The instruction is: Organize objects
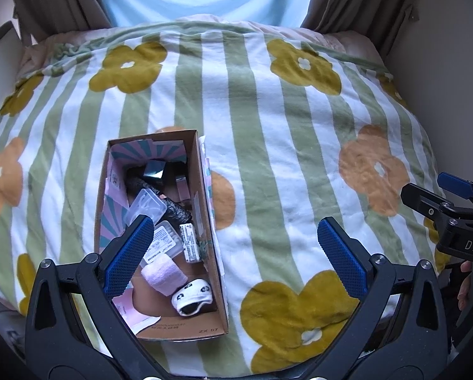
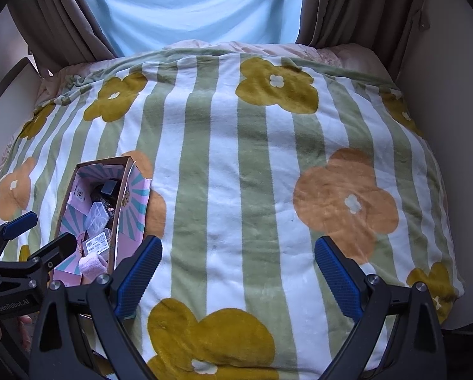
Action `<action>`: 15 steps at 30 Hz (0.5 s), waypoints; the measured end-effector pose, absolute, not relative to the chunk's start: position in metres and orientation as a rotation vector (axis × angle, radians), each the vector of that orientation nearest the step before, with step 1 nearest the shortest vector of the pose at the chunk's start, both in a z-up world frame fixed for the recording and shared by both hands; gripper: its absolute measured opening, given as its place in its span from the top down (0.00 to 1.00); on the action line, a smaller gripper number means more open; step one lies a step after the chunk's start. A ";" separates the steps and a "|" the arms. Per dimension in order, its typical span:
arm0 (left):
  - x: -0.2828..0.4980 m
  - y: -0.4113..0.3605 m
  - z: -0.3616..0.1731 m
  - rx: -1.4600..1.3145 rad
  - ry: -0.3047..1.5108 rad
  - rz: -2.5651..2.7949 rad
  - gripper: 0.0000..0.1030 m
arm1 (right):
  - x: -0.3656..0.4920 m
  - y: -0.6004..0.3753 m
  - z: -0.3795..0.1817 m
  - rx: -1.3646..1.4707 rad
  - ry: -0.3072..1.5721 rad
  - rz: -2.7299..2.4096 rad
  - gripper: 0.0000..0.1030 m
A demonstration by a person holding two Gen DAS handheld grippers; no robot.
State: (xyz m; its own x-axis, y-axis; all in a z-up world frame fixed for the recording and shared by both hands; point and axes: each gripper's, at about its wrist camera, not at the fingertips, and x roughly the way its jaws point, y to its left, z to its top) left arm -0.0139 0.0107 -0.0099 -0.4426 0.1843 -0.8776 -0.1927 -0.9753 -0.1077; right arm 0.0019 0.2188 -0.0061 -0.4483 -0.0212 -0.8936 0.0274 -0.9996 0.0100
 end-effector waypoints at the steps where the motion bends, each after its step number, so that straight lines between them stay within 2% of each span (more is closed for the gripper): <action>1: -0.013 0.010 -0.010 -1.515 0.013 2.496 0.00 | 0.001 0.218 -0.006 1.634 0.008 -2.649 0.07; 15: -0.010 0.000 -0.011 -1.527 -0.005 2.517 0.00 | 0.001 0.211 -0.004 1.620 0.020 -2.642 0.07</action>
